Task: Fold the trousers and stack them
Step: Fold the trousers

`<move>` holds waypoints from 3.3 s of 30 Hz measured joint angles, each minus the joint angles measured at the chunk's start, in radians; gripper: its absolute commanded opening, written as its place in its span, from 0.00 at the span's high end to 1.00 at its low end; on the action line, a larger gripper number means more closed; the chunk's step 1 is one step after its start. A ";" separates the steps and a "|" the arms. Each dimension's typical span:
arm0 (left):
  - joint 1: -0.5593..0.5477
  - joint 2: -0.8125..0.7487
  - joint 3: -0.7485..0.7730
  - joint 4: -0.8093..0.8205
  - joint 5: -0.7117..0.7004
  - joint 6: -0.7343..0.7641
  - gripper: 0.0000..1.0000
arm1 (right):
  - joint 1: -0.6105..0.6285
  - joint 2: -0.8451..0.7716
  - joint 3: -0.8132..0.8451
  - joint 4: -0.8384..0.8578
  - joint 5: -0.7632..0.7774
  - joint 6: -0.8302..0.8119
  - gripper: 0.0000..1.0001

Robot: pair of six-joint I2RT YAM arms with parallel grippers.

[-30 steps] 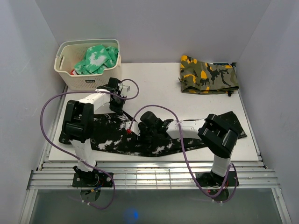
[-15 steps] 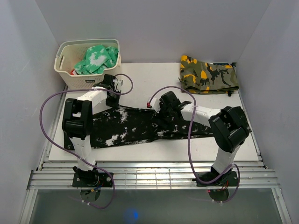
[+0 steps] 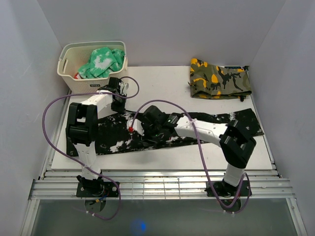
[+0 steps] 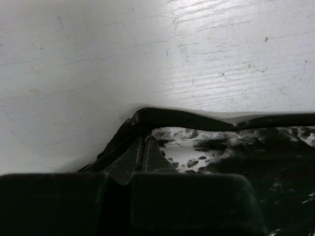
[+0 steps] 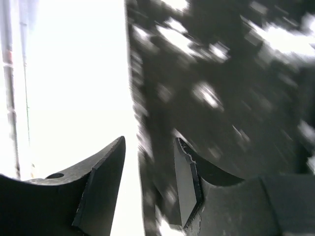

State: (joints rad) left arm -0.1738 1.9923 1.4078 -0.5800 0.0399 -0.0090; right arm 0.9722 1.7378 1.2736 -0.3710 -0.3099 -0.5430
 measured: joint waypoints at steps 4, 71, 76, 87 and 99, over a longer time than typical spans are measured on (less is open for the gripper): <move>0.002 0.005 0.006 -0.005 0.001 -0.007 1.00 | 0.087 0.089 0.021 0.014 -0.003 0.016 0.54; 0.008 0.016 0.021 -0.021 0.019 -0.006 1.00 | 0.135 0.160 -0.052 0.149 0.225 -0.018 0.69; 0.008 0.016 0.022 -0.021 0.019 -0.006 1.00 | 0.130 0.159 -0.041 0.140 0.226 -0.020 0.92; 0.012 0.029 0.040 -0.026 0.026 0.018 1.00 | 0.128 0.130 -0.042 0.132 0.199 -0.013 0.92; 0.015 0.029 0.041 -0.024 0.031 0.021 1.00 | 0.152 0.101 -0.046 0.108 0.191 0.011 0.77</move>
State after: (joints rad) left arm -0.1589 2.0216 1.4487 -0.6044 0.0708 0.0120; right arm 1.1244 1.8389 1.2274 -0.2634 -0.1188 -0.5316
